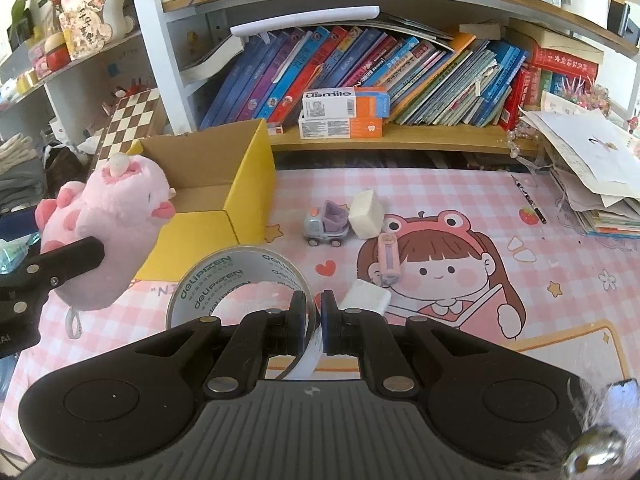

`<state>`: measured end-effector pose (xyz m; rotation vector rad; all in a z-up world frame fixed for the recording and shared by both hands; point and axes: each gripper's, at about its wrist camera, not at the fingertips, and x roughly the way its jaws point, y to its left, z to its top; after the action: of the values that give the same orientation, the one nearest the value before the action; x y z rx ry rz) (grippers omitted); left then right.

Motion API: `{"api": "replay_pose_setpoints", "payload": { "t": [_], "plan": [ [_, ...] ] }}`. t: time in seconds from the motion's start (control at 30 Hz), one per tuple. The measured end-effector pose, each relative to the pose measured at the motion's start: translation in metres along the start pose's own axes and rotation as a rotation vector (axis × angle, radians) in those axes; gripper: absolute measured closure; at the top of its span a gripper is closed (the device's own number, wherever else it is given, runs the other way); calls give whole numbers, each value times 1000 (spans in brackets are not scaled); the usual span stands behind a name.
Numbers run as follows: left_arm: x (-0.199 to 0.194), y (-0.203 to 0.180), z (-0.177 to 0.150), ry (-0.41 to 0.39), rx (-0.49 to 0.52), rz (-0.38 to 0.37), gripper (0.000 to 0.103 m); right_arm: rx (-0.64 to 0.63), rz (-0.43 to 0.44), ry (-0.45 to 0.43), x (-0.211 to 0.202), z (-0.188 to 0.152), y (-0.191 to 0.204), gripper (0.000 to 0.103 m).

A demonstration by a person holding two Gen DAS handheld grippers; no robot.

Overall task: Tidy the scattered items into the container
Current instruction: 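Lift the pink plush with the left tool while the right tool lifts the tape roll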

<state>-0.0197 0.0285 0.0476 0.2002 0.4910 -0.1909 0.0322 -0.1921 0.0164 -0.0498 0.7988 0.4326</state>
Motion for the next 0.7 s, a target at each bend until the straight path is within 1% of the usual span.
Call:
{"api": "replay_pose_setpoints", "payload": {
  "t": [0.37,0.7],
  "plan": [
    [-22,37,-20,-5,-23,-40,43,-9,-18,-1,-5,-2,47,96],
    [-29,64,-24,-35,-31,-84,43,6,-58,-7,-11,0,69,96]
  ]
}}
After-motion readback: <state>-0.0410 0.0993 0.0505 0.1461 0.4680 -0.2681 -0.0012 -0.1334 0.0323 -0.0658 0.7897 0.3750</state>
